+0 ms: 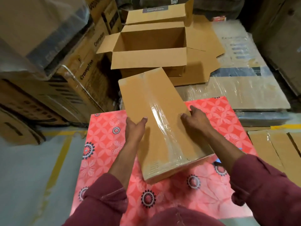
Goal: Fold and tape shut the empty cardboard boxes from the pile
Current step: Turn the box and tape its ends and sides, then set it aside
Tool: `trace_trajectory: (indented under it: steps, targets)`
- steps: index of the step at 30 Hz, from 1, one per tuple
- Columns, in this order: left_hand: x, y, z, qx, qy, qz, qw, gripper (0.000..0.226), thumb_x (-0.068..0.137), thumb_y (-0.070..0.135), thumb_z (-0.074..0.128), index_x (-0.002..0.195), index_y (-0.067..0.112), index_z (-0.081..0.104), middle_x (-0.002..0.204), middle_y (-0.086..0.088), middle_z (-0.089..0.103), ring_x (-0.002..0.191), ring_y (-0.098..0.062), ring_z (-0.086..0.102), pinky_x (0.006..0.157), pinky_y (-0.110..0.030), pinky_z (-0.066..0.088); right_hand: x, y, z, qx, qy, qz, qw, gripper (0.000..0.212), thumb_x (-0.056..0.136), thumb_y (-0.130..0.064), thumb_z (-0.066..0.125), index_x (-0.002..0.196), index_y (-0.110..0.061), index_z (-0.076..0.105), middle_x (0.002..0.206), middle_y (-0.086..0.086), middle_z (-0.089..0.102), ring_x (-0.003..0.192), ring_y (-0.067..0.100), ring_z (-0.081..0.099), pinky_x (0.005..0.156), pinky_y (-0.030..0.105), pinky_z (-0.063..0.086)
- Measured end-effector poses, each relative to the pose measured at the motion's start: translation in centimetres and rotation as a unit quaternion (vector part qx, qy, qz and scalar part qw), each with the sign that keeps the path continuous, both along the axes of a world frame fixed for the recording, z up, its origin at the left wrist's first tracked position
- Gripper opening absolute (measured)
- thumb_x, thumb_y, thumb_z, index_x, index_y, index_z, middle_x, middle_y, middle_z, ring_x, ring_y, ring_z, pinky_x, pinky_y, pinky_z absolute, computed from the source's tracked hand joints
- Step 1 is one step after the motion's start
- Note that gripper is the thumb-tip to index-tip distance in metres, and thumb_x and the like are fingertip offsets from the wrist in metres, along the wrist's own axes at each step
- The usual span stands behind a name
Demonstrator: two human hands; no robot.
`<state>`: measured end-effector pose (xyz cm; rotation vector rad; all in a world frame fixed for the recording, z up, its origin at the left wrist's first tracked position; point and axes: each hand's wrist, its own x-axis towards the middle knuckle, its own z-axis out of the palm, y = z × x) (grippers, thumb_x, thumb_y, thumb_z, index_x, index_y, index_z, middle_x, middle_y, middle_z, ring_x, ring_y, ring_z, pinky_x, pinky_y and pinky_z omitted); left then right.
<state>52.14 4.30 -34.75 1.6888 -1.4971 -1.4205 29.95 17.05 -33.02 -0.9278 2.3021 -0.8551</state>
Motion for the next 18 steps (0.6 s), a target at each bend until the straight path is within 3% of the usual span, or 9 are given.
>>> trace_trajectory:
  steps: [1,3,7,10,12,15,18]
  targets:
    - [-0.4,-0.4,0.1,0.003,-0.012,0.009,1.000,0.108,0.079,0.063,0.071,0.163,0.015,0.024,0.163,-0.005,0.039,0.150,-0.032,0.037,0.121,-0.047,0.035,0.1,0.0,0.0,0.008,0.015,0.014,1.000,0.038,0.093,-0.046,0.058,0.117,-0.018,0.062,0.113,0.010,0.073,0.101,0.035,0.067,0.083,0.038,0.052]
    - [-0.7,-0.9,0.4,-0.007,-0.047,0.026,0.999,0.113,0.065,0.069,0.066,0.158,0.014,0.033,0.157,-0.006,0.047,0.145,-0.034,0.044,0.117,-0.049,0.040,0.8,0.1,-0.4,0.045,0.061,0.034,0.997,0.039,0.093,-0.050,0.056,0.110,-0.016,0.060,0.102,0.013,0.072,0.095,0.037,0.067,0.078,0.039,0.051]
    - [0.7,-3.2,0.8,-0.061,-0.142,-0.009,0.988,0.075,0.071,0.065,0.066,0.133,0.024,0.057,0.125,0.000,0.067,0.119,-0.032,0.063,0.099,-0.044,0.051,4.3,1.8,0.1,0.130,0.153,0.091,0.976,0.047,0.100,-0.051,0.053,0.116,-0.006,0.055,0.108,0.022,0.069,0.100,0.041,0.067,0.072,0.039,0.045]
    - [2.5,-5.7,1.7,-0.108,-0.246,-0.103,0.958,0.058,0.073,0.063,0.063,0.119,0.028,0.061,0.103,0.005,0.065,0.106,-0.030,0.066,0.084,-0.039,0.051,9.5,3.8,1.2,0.156,0.163,0.153,0.962,0.033,0.102,-0.039,0.054,0.116,-0.009,0.057,0.112,0.016,0.071,0.105,0.039,0.068,0.076,0.039,0.050]
    - [3.8,-7.4,1.9,-0.126,-0.303,-0.150,0.933,0.064,0.070,0.068,0.059,0.119,0.027,0.060,0.110,-0.001,0.068,0.112,-0.032,0.065,0.091,-0.045,0.050,13.3,4.6,1.6,0.162,0.163,0.206,0.951,0.024,0.097,-0.029,0.053,0.113,-0.013,0.060,0.111,0.013,0.073,0.106,0.036,0.069,0.078,0.038,0.053]
    - [5.1,-8.3,2.1,-0.188,-0.399,-0.175,0.880,0.068,0.085,0.068,0.062,0.136,0.023,0.059,0.146,-0.005,0.056,0.140,-0.031,0.046,0.109,-0.057,0.035,17.8,5.0,1.9,0.149,0.121,0.295,0.936,0.031,0.094,-0.034,0.044,0.111,-0.016,0.064,0.103,0.014,0.073,0.100,0.039,0.069,0.069,0.037,0.049]
    - [5.8,-5.4,2.5,-0.224,-0.344,-0.146,0.900,0.067,0.093,0.063,0.058,0.149,0.027,0.053,0.162,-0.002,0.042,0.151,-0.025,0.033,0.120,-0.055,0.026,17.3,4.1,1.8,0.084,0.128,0.264,0.952,0.038,0.095,-0.044,0.035,0.116,-0.026,0.061,0.100,0.005,0.075,0.097,0.033,0.070,0.069,0.035,0.050]
